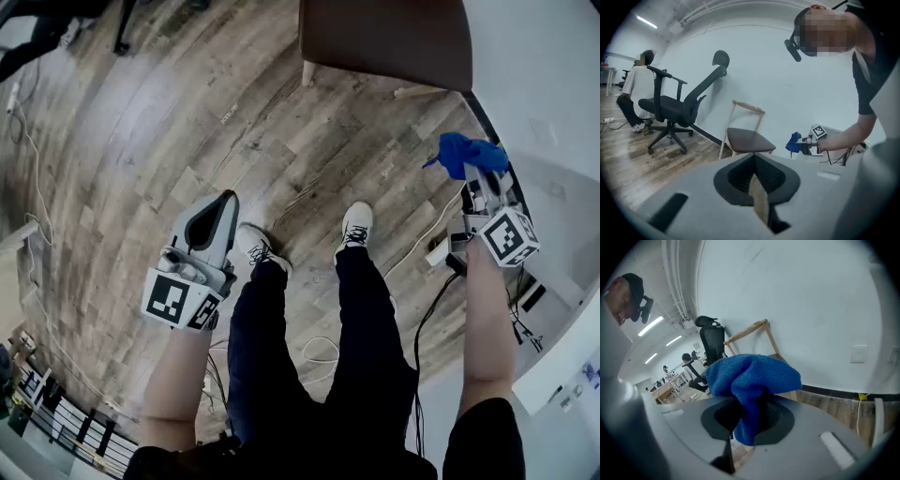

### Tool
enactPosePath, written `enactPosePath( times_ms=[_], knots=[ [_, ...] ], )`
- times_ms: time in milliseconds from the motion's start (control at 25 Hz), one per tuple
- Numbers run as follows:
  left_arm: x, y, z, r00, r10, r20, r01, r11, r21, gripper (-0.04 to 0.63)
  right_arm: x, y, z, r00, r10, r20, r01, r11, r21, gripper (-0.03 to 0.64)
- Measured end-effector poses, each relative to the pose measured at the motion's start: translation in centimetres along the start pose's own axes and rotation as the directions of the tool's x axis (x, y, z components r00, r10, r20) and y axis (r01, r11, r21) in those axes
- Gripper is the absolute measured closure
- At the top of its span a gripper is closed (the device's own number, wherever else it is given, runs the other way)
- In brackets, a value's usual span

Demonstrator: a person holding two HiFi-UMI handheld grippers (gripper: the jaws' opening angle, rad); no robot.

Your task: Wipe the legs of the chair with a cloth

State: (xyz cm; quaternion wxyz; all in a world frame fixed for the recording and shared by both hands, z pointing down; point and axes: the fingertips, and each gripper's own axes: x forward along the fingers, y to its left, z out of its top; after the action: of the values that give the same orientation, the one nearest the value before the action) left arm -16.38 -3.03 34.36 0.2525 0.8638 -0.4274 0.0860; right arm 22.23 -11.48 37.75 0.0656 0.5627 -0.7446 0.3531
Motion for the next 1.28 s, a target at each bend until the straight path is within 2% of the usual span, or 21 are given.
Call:
enactPosePath(
  times_ms=[240, 480, 640, 880, 1120, 1280],
  knots=[
    [-6.8, -6.0, 8.3, 0.997, -0.077, -0.021, 0.076, 0.996, -0.045, 0.595, -8.0, 12.5, 5.9, 0.993, 0.113, 0.029, -0.113, 0.993, 0.020, 0.552],
    [-13.0, -10.8, 18.1, 0.976, -0.218, -0.004, 0.218, 0.974, 0.057, 0.595, -14.5, 25.6, 12.1, 0.978, 0.188, 0.094, -0.190, 0.982, 0.013, 0.552],
    [-17.0, -14.8, 22.2, 0.957, -0.291, 0.003, 0.290, 0.955, 0.070, 0.595, -20.5, 32.5, 14.0, 0.963, 0.235, 0.135, -0.236, 0.972, -0.005, 0.552],
    [-21.2, -20.3, 25.2, 0.919, -0.394, -0.003, 0.394, 0.919, 0.020, 0.595, -29.5, 38.2, 13.6, 0.948, 0.246, 0.200, -0.254, 0.967, 0.015, 0.552],
    [-23.9, -24.6, 25.9, 0.909, -0.417, -0.006, 0.418, 0.909, 0.006, 0.597, -36.0, 40.2, 11.8, 0.944, 0.251, 0.212, -0.262, 0.965, 0.024, 0.552],
    [-25.1, -28.0, 25.3, 0.905, -0.426, -0.010, 0.426, 0.904, 0.017, 0.596, -39.2, 40.5, 11.1, 0.935, 0.292, 0.201, -0.297, 0.955, -0.003, 0.552]
  ],
)
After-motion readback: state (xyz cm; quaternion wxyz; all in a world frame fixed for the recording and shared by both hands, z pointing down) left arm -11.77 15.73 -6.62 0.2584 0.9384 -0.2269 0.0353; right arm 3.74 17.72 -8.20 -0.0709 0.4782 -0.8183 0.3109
